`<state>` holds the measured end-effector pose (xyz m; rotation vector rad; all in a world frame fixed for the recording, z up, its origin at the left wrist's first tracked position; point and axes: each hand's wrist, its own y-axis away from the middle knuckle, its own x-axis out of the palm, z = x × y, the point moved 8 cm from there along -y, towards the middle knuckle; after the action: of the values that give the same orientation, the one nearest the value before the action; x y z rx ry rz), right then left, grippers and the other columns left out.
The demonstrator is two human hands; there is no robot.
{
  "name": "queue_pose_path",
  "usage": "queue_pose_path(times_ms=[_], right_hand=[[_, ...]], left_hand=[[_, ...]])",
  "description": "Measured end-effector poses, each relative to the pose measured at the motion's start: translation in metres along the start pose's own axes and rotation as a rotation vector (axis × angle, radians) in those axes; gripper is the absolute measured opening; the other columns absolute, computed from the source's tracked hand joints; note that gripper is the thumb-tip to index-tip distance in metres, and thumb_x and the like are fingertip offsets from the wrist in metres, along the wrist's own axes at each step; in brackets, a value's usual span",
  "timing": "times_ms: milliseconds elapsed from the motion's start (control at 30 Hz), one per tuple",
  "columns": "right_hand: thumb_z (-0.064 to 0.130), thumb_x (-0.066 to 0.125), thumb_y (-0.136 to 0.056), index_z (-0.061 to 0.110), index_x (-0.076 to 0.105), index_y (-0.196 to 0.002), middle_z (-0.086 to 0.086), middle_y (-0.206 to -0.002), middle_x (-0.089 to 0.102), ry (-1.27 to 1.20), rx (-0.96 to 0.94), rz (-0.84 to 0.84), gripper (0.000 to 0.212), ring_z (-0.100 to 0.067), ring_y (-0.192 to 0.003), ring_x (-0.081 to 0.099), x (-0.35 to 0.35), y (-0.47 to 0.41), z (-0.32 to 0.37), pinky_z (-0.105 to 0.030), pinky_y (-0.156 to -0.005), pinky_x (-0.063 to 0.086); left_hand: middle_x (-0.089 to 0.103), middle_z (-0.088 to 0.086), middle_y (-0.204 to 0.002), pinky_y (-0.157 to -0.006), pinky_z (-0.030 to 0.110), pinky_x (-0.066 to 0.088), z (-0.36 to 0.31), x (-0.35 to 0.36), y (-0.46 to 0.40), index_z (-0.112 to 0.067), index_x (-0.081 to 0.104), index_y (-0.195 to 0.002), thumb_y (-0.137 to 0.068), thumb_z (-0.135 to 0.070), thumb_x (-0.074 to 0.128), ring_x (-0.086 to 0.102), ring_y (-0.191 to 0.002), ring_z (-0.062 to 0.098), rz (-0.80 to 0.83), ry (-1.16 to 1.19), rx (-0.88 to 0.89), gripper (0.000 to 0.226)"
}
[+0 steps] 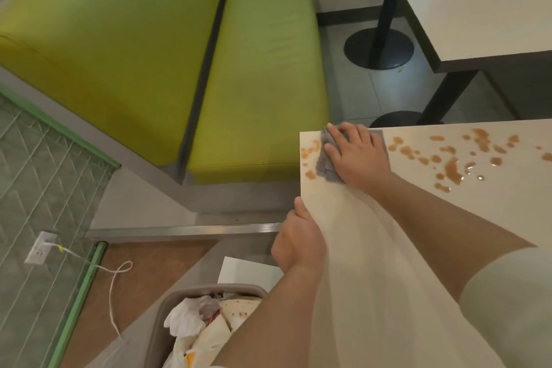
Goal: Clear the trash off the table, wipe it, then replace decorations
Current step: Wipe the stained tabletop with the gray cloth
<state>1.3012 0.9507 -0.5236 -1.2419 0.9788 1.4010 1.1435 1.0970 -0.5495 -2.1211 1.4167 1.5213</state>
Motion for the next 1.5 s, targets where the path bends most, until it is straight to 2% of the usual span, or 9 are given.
queue_pose_path(times_ms=[233, 400, 600, 800, 1000, 1133, 1233, 1400, 1500], right_hand=[[0.051, 0.008, -0.100, 0.037, 0.025, -0.153, 0.018, -0.158, 0.025, -0.024, -0.437, 0.110, 0.058, -0.010, -0.149, 0.018, 0.008, 0.029, 0.047, -0.033, -0.114, 0.017], [0.044, 0.015, -0.105, 0.033, 0.015, -0.156, 0.014, -0.163, 0.012, -0.065, -0.124, 0.076, 0.052, -0.011, -0.151, 0.003, 0.008, -0.009, 0.021, -0.036, -0.121, 0.005], [0.062, 0.012, -0.098, 0.031, 0.019, -0.156, 0.014, -0.162, 0.011, -0.079, -0.456, 0.117, 0.067, -0.009, -0.151, 0.004, 0.007, 0.031, 0.059, -0.036, -0.122, 0.004], [0.041, 0.020, -0.106, 0.029, 0.018, -0.156, 0.009, -0.164, 0.013, -0.086, -0.072, 0.085, 0.052, -0.015, -0.151, 0.002, 0.006, -0.016, 0.019, -0.039, -0.121, -0.001], [0.062, 0.018, -0.099, 0.038, 0.020, -0.154, 0.016, -0.162, 0.013, -0.097, -0.453, 0.138, 0.061, -0.012, -0.151, 0.005, 0.005, 0.018, 0.053, -0.037, -0.122, 0.002], [0.055, 0.022, -0.102, 0.033, 0.020, -0.155, 0.009, -0.163, 0.014, -0.086, -0.089, 0.091, 0.058, -0.015, -0.151, 0.004, 0.006, -0.011, -0.007, -0.040, -0.121, 0.000], [0.045, 0.021, -0.104, 0.025, 0.020, -0.156, 0.003, -0.164, 0.013, -0.086, 0.083, 0.031, 0.055, -0.020, -0.151, 0.004, 0.006, -0.007, 0.002, -0.041, -0.121, -0.001], [0.055, 0.003, -0.097, 0.031, 0.018, -0.156, 0.012, -0.163, 0.010, -0.138, -0.347, 0.127, 0.065, -0.012, -0.151, 0.004, 0.005, 0.053, 0.052, -0.036, -0.122, 0.001], [0.046, 0.013, -0.104, 0.033, 0.016, -0.156, 0.012, -0.163, 0.009, -0.083, -0.226, 0.122, 0.053, -0.012, -0.151, 0.004, 0.006, 0.038, 0.006, -0.036, -0.122, 0.002]], left_hand=[[0.069, 0.004, -0.112, -0.083, 0.036, 0.044, 0.002, 0.001, -0.001, -0.020, 0.064, -0.114, -0.101, -0.054, 0.005, 0.063, -0.107, 0.030, 0.007, 0.016, -0.018, 0.069], [0.069, 0.005, -0.109, -0.082, 0.037, 0.045, 0.001, 0.001, 0.001, -0.018, 0.063, -0.113, -0.101, -0.052, 0.004, 0.063, -0.104, 0.030, 0.011, 0.023, -0.009, 0.069], [0.070, 0.005, -0.111, -0.083, 0.036, 0.045, -0.001, -0.001, 0.001, -0.020, 0.062, -0.117, -0.101, -0.052, 0.005, 0.063, -0.106, 0.029, 0.004, 0.016, -0.006, 0.068], [0.069, 0.005, -0.107, -0.081, 0.038, 0.044, 0.000, 0.000, 0.002, -0.018, 0.063, -0.111, -0.101, -0.052, 0.003, 0.063, -0.102, 0.030, 0.016, 0.026, -0.005, 0.070], [0.069, 0.006, -0.113, -0.084, 0.037, 0.045, -0.001, -0.002, 0.002, -0.018, 0.063, -0.116, -0.101, -0.052, 0.006, 0.062, -0.107, 0.031, 0.005, 0.012, -0.011, 0.068], [0.069, 0.006, -0.108, -0.080, 0.036, 0.043, 0.001, 0.001, 0.001, -0.017, 0.063, -0.111, -0.101, -0.052, 0.004, 0.063, -0.103, 0.031, 0.017, 0.031, 0.008, 0.069], [0.070, 0.006, -0.106, -0.080, 0.037, 0.044, 0.001, -0.001, 0.000, -0.017, 0.063, -0.110, -0.101, -0.051, 0.003, 0.063, -0.102, 0.030, -0.004, 0.023, 0.013, 0.070], [0.069, 0.009, -0.110, -0.084, 0.038, 0.044, 0.000, -0.001, -0.001, -0.017, 0.063, -0.114, -0.100, -0.054, 0.003, 0.063, -0.107, 0.031, 0.002, 0.029, 0.000, 0.072], [0.070, 0.010, -0.107, -0.084, 0.039, 0.046, 0.000, -0.001, 0.001, -0.016, 0.064, -0.113, -0.100, -0.053, 0.002, 0.063, -0.104, 0.031, -0.014, 0.005, 0.011, 0.073]])
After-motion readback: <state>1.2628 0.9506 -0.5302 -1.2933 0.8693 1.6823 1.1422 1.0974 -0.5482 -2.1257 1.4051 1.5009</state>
